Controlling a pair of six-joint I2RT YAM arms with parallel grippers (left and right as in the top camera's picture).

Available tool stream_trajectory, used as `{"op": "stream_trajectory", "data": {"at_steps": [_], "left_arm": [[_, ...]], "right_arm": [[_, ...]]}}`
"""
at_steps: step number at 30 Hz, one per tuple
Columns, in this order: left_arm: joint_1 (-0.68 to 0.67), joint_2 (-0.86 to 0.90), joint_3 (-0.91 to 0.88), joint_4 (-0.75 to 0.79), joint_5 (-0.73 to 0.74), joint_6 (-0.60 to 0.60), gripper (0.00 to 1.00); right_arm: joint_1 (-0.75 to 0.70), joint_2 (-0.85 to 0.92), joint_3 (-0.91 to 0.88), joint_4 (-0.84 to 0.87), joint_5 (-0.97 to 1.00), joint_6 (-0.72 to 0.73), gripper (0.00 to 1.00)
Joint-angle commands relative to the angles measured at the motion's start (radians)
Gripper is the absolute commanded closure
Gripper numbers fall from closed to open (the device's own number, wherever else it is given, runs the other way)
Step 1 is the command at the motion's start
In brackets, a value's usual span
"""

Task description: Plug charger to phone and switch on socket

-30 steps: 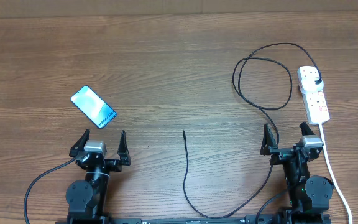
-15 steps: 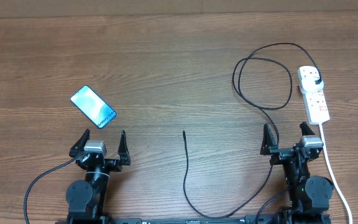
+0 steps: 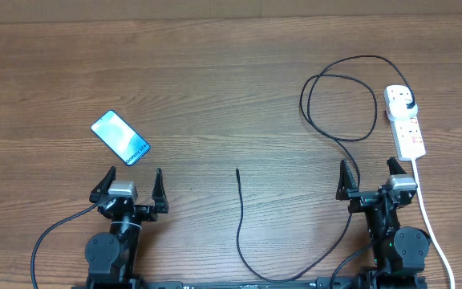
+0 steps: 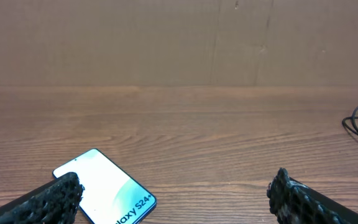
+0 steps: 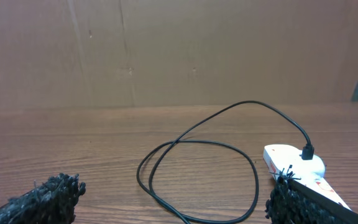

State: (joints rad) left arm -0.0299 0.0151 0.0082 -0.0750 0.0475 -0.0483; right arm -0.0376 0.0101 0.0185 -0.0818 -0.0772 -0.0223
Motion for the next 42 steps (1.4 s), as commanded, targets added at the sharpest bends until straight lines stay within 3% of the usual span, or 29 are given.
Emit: {"op": "stream_trajectory", "data": {"at_steps": [1, 24, 42], "left_arm": [[0.007, -0.011, -0.003, -0.002, -0.006, 0.019, 0.01], [0.007, -0.011, 0.020, -0.014, -0.003, 0.002, 0.00], [0.007, -0.010, 0.320, -0.282, -0.067, -0.023, 0.01]], "right_arm": [[0.006, -0.007, -0.011, 0.004, 0.008, -0.002, 0.00], [0.006, -0.007, -0.011, 0.004, 0.008, -0.002, 0.00], [0.006, -0.007, -0.011, 0.004, 0.008, -0.002, 0.00]]}}
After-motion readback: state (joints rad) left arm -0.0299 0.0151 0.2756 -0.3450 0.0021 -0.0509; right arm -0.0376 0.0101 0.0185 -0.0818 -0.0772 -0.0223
